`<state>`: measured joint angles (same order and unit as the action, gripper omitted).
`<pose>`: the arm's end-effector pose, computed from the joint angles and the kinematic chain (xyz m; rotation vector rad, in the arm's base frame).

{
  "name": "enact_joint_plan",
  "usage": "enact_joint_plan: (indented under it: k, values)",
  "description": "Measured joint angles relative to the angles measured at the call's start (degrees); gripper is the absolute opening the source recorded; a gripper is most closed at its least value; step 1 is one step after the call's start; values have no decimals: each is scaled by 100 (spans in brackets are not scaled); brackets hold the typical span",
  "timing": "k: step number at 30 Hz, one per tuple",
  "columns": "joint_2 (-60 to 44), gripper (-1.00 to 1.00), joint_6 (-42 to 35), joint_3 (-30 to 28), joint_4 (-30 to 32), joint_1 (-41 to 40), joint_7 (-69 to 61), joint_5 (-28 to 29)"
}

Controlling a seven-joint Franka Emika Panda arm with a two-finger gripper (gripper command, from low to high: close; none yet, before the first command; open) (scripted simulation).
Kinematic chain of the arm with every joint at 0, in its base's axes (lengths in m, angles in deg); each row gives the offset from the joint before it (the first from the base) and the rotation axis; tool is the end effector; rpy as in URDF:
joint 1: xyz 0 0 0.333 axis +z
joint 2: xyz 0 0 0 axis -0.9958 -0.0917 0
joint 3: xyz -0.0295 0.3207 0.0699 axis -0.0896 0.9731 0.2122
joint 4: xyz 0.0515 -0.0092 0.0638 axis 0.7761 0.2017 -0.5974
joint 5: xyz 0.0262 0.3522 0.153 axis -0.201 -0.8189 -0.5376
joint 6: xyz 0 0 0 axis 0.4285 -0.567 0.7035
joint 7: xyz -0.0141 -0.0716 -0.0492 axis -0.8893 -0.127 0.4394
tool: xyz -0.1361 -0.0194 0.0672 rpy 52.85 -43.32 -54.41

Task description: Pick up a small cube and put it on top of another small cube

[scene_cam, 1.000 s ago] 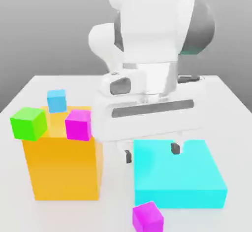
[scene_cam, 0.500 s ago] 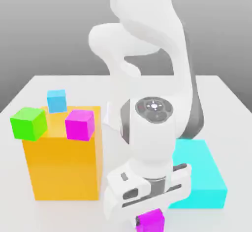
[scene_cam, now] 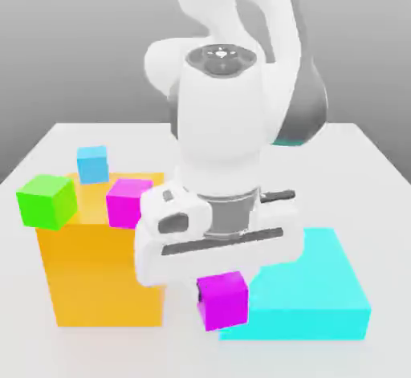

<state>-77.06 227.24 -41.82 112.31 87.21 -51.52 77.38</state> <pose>0.4818 -0.0133 0.2867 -2.9420 1.0452 -0.0341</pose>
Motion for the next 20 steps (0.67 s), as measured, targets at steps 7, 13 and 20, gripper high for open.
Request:
enact_joint_plan:
  k: [7, 13, 20]
  values:
    - [1459, -100, -1401, -96, 10, -530, 1386, 335]
    - [2502, -100, -2373, -93, 220, -1117, 2624, 375]
    - [2196, 100, -1481, -121, 855, -1186, 2719, 310]
